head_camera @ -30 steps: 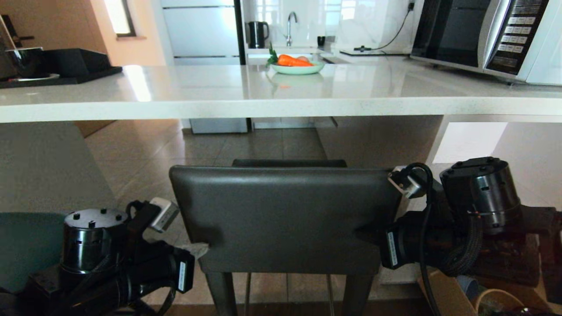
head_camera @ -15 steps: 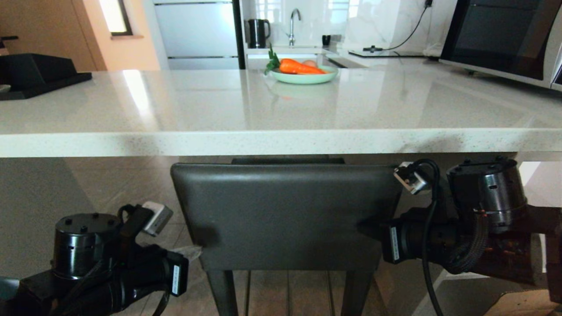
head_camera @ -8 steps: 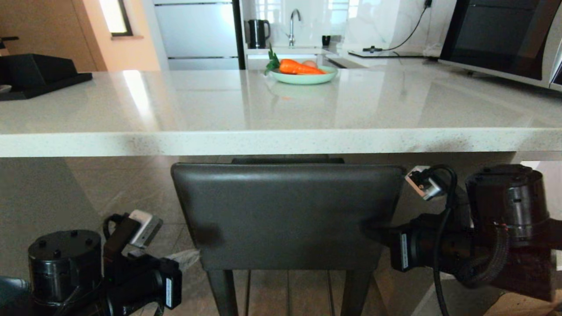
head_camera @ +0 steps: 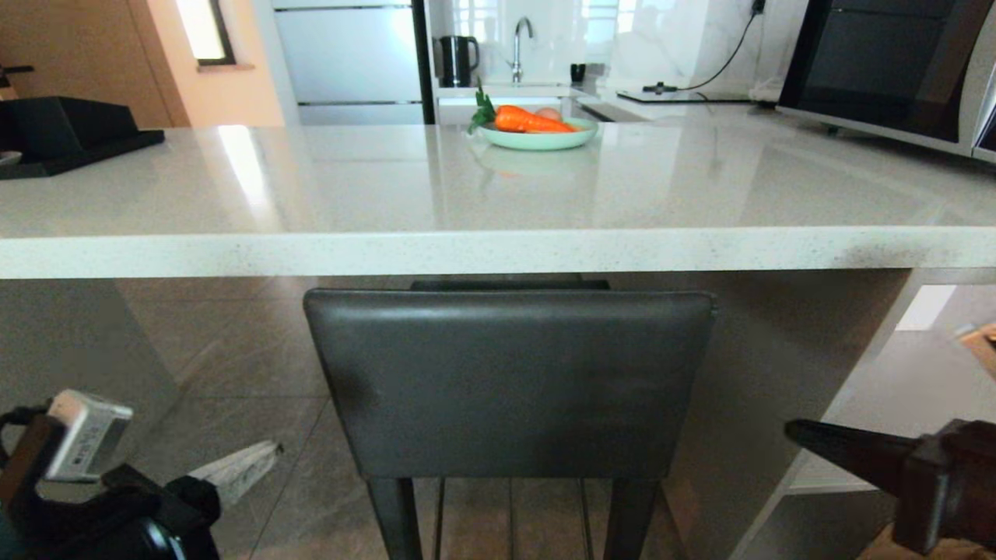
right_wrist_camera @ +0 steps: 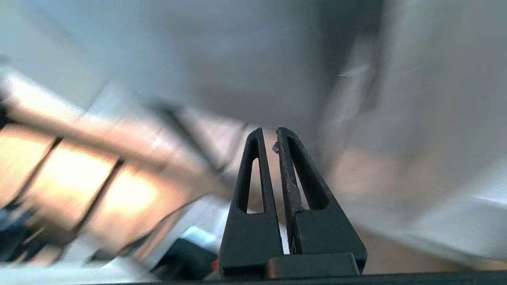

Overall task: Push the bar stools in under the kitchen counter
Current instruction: Push the gray chair back under the dining table, then push the blue chair back under the dining table

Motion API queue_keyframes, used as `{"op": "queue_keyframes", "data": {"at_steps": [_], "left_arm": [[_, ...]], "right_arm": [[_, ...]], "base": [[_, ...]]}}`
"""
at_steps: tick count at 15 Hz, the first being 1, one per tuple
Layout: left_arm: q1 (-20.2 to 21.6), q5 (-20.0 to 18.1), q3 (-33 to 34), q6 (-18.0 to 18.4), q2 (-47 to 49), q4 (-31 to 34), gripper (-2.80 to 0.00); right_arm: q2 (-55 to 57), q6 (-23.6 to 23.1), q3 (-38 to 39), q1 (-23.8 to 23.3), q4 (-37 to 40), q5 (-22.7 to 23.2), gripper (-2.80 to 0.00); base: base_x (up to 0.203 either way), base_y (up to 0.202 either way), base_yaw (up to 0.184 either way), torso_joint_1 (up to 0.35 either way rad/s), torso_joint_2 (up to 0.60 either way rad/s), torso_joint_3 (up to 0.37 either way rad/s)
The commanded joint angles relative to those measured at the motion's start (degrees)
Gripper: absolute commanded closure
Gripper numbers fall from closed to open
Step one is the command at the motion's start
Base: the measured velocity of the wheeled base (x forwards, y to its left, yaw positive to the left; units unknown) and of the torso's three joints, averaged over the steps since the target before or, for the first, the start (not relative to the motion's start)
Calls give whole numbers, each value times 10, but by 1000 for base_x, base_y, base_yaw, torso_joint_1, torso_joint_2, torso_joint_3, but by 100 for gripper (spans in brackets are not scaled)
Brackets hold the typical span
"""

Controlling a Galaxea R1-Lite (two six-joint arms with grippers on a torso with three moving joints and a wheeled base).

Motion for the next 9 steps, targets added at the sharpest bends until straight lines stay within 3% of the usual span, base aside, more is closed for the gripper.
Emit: {"op": "queue_keyframes", "data": {"at_steps": [1,3,5,9], "left_arm": [[19,-1,-16,-1,-118,62,0],[40,-2,-45,-3,-219,179,0],[91,-6,-85,-9,-294,265,0],[137,-12,-181,-1,-379,329,0]], "right_arm": [[-118,-26,4,-67,34,1,0],[-166,-45,1,-136,61,3,0],[-181,-51,-33,-192,68,7,0],[-279,-90,-66,-229,111,10,0]], "base": [[0,0,0,0,0,0],[0,0,0,0,0,0],[0,0,0,0,0,0],[0,0,0,0,0,0]]}}
